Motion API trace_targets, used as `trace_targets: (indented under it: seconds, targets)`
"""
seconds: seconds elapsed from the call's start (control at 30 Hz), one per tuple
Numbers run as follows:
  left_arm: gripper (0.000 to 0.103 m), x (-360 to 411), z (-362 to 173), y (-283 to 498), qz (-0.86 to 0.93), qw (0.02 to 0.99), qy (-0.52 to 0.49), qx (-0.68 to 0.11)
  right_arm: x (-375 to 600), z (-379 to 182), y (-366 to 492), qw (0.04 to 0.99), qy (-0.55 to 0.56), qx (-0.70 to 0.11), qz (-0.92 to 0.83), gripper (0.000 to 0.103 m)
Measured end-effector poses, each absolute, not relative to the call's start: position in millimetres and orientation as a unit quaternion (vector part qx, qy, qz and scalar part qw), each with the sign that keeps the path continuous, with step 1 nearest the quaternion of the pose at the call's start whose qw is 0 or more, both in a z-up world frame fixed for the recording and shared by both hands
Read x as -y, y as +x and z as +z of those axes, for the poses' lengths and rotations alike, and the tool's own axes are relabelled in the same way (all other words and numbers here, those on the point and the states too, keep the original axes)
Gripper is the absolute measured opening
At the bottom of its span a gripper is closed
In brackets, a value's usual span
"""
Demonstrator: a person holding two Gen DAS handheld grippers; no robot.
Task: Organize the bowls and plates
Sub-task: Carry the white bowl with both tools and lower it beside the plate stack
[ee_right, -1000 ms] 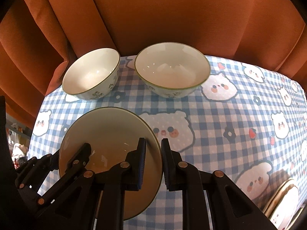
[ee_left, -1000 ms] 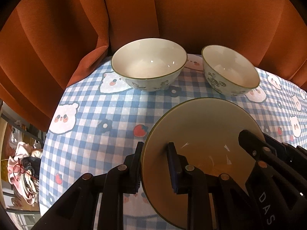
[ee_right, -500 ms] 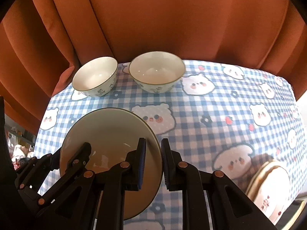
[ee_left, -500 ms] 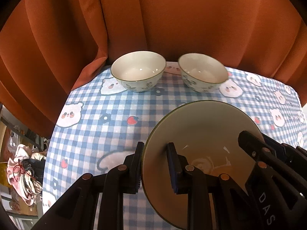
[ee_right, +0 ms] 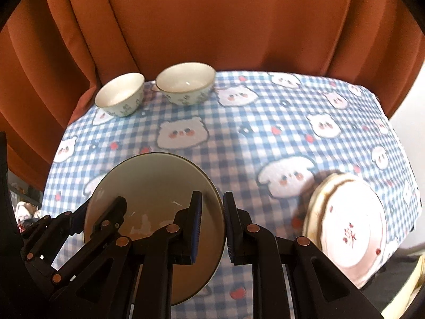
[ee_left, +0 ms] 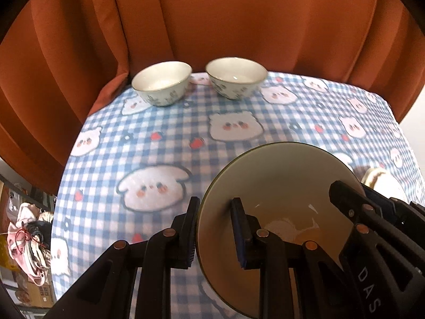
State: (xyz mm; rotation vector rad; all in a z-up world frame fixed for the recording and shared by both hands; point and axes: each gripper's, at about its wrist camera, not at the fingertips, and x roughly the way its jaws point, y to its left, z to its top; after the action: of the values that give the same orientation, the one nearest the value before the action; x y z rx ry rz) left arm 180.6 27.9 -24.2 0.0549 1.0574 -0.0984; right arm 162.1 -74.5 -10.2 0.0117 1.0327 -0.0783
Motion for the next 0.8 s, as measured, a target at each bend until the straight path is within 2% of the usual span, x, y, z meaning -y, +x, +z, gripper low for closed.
trace_targets:
  seconds: [0.37, 0.8]
  targets:
    - [0.022, 9.6, -37.7, 143.5, -0.041, 0.853, 0.029, -0.519, 114.2, -24.5, 121.4, 0.861, 0.016, -0.507, -0.038, 0.02]
    - [0.022, 46.5, -59.0, 136.5, -0.006, 0.847, 0.013, -0.532, 153.5, -48.8, 121.0, 0.853, 0.01, -0.522, -0.007, 0.02]
